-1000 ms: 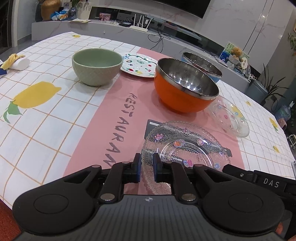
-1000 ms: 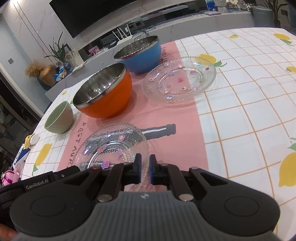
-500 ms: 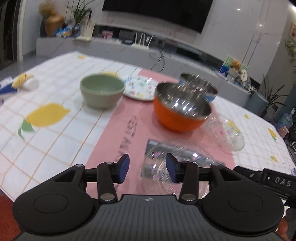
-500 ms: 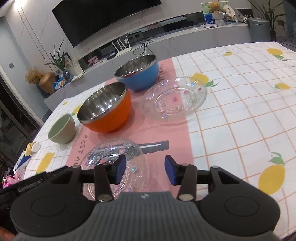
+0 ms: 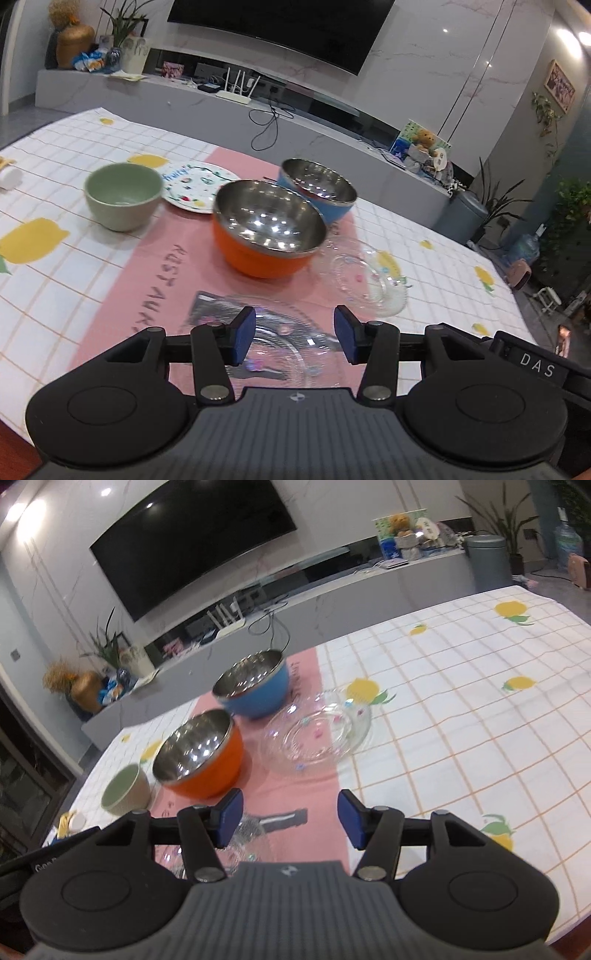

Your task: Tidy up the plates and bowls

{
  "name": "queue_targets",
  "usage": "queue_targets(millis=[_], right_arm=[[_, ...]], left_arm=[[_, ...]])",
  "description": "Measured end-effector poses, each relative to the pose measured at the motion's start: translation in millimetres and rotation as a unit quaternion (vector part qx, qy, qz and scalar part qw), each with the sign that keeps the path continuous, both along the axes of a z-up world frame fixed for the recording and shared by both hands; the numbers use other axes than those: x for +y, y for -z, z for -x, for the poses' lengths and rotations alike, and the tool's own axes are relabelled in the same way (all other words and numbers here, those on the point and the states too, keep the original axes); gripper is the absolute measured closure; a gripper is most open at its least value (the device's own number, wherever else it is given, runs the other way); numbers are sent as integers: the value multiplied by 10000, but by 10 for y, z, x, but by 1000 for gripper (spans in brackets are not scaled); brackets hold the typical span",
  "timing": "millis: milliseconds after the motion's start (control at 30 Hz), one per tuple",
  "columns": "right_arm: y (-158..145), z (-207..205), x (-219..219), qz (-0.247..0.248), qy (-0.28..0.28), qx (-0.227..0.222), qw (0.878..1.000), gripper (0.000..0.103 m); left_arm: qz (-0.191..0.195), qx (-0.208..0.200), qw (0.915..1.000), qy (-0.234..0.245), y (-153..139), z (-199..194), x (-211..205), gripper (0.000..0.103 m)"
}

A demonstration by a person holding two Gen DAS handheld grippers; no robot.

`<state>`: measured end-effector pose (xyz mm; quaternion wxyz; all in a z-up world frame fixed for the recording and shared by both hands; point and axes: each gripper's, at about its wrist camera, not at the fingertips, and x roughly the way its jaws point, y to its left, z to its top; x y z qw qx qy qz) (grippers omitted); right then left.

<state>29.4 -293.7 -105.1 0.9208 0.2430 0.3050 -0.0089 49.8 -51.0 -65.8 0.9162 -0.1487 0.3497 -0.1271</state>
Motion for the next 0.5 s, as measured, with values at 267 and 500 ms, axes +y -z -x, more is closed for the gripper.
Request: queue_targets(millis=[267,500], right_arm=[[127,-79,-212,-344,291,164,9988,37],[237,-230,-330,-417,399,322,9978,37]], left_arm=[[475,356,9982,-103,70,-212,-164,49],[437,452,9979,-156,169,-390,-392,49]])
